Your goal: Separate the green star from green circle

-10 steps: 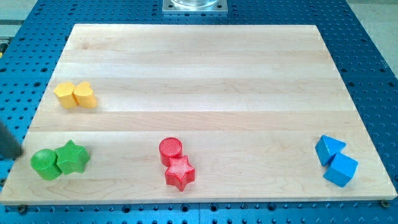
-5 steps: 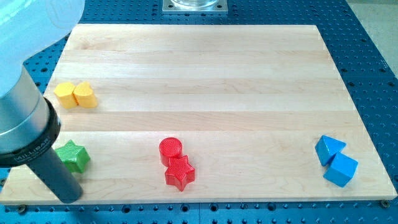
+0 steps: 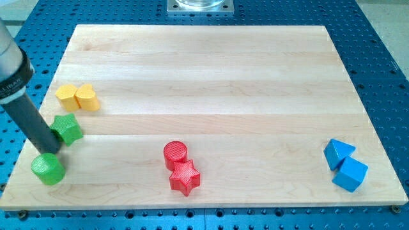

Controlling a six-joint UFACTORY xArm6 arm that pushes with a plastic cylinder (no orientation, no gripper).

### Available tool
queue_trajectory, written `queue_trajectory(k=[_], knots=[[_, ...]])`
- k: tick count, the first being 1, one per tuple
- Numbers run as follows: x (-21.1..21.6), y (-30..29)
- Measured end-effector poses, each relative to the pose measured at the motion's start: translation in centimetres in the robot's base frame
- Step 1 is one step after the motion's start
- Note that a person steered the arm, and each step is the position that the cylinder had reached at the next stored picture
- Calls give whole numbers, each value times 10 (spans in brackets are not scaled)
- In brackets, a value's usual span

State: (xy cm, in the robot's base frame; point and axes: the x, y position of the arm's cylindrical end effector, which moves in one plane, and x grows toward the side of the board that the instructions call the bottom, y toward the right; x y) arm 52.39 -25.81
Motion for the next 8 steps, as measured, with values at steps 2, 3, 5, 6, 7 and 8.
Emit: queue_trajectory(k=[2, 3, 5, 6, 7, 8], knots=[[-72, 77], [-101, 138], [-99, 187], [-56, 194], [-40, 230], [-61, 250]])
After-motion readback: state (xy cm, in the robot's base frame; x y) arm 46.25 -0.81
